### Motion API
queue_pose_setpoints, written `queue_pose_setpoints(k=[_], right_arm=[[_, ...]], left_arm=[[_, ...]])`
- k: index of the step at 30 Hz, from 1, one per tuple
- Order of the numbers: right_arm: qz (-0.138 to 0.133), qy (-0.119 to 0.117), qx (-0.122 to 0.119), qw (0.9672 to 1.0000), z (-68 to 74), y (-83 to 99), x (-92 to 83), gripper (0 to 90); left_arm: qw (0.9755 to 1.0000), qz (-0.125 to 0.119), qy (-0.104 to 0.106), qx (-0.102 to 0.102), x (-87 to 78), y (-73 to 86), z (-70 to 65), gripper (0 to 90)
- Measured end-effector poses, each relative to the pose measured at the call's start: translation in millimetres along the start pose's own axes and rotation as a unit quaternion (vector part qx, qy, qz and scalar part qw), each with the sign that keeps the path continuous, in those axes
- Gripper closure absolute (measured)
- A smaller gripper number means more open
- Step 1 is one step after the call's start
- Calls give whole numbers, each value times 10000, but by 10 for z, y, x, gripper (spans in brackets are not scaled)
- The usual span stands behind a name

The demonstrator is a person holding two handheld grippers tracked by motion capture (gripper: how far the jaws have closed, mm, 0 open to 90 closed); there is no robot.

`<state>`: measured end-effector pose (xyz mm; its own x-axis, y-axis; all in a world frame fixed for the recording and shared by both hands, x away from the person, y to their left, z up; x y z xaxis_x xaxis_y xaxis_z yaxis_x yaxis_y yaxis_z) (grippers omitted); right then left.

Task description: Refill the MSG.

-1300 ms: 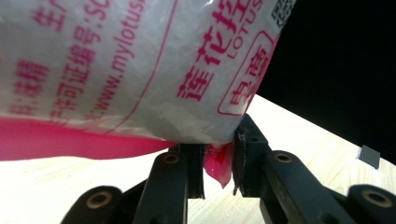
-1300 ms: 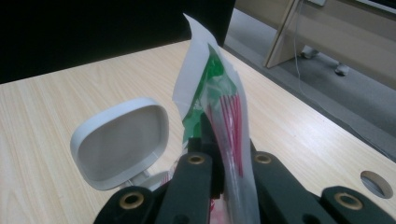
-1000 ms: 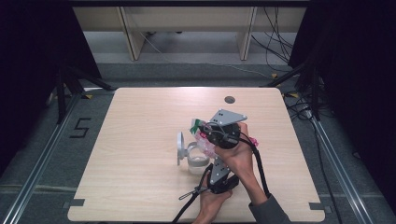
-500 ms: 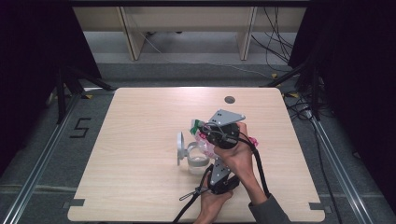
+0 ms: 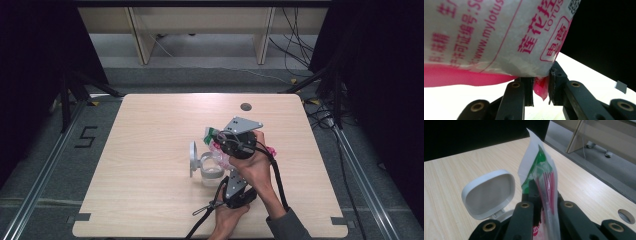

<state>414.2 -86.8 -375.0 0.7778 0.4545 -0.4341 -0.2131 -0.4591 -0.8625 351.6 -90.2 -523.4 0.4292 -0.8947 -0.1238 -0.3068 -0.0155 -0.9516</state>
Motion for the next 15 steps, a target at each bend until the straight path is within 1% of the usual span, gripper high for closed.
queue_pose_setpoints(k=[1,2,3,4,5,7,9,10,11,12,13,15], right_arm=[[71,15,49,10000,8,7,-8,866],[107,-14,16,9999,9,8,-14,866],[139,-49,56,9999,22,11,-16,864],[149,-66,80,9998,23,8,-20,855],[73,-70,57,9999,20,3,-7,857],[53,-34,-162,9998,4,-3,-18,895],[32,-7,-160,9999,21,-4,-17,900],[55,75,-279,9996,15,-11,-26,900],[50,99,-308,9995,19,-15,-27,900],[104,63,-195,9997,37,-12,-32,900],[140,42,-153,9998,46,-11,-37,900],[128,50,-168,9998,48,-17,-43,900]], left_arm=[[10000,-10,2,-6,2,0,-2,761],[10000,-23,6,-11,5,0,-4,761],[10000,-31,12,-10,6,-1,-6,761],[10000,-32,0,-12,5,-2,-8,761],[10000,-53,24,-15,7,-2,-9,761],[10000,-46,6,-3,9,-2,-9,762],[10000,-48,0,7,15,-5,-10,762],[10000,-34,-3,5,11,-9,-14,762],[10000,-40,-3,-5,11,-13,-18,762],[10000,-43,-11,-2,10,-16,-16,762],[10000,-51,-23,-5,11,-18,-13,762],[10000,-84,-19,-23,16,-27,-12,762]])
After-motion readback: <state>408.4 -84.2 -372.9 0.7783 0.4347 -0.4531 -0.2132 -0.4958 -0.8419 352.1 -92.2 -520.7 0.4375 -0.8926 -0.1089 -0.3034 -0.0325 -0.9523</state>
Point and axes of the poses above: each handheld gripper's, and its own axes: x roughly forward along the jaws, y roughly out of its underside, z roughly to its left, the point moved 4 cm from there along x, roughly forward along the jaws, and after that the axes turned 14 degrees about y, right-handed, at the moved point
